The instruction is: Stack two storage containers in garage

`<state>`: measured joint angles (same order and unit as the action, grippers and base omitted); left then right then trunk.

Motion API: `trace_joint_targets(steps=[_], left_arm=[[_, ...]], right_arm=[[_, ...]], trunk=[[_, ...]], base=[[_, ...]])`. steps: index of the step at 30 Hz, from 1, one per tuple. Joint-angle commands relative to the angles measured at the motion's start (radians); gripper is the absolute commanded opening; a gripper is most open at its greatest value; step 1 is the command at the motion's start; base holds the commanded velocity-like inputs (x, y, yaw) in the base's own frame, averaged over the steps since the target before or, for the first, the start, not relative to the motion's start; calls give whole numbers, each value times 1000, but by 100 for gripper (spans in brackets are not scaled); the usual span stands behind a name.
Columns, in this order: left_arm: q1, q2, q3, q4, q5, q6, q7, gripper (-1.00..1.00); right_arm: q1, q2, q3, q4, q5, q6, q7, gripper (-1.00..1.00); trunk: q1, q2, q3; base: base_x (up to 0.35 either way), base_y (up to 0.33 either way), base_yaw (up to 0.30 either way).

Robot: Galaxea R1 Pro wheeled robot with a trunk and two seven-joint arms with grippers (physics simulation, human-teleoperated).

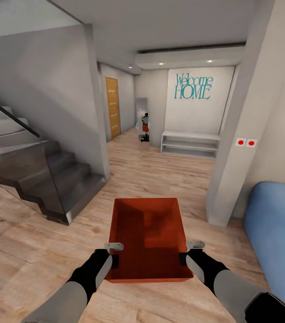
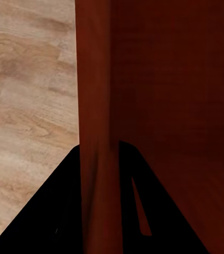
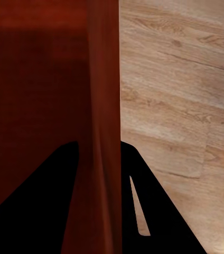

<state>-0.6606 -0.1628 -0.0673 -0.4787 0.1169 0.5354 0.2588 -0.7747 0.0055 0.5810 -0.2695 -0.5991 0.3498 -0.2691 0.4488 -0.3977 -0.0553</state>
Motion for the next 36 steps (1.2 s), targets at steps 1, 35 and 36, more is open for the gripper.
trace_joint_targets(steps=[1, 35, 36], left_arm=[[-1, 2, -16, 47, 6, 8, 14, -100], [-1, 2, -16, 51, 6, 6, 14, -100], [-1, 2, -16, 51, 6, 6, 14, -100]], right_arm=[[-2, -1, 28, -13, -16, 0, -1, -100], [-2, -1, 28, -13, -16, 0, -1, -100], [-2, -1, 28, -13, -16, 0, -1, -100]], trunk=[[1, -2, -2], [1, -2, -2], [1, -2, -2]], base=[[322, 0, 0], [322, 0, 0], [322, 0, 0]])
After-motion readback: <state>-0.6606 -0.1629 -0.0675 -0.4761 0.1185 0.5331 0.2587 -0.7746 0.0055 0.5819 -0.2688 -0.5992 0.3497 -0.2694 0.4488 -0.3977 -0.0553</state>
